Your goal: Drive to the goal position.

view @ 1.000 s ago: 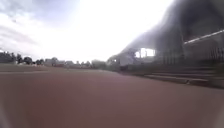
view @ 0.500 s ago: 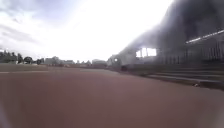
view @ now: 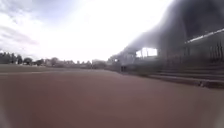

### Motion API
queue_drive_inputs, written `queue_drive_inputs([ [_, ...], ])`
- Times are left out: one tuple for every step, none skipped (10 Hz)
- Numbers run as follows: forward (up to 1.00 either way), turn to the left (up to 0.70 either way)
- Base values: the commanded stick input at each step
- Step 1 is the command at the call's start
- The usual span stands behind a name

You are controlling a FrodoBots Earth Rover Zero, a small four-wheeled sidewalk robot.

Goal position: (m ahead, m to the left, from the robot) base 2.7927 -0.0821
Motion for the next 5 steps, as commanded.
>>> queue_drive_inputs([
  [0.7, 0.0],
  [0.7, 0.0],
  [0.7, 0.0],
  [0.7, 0.0],
  [0.7, 0.0],
])
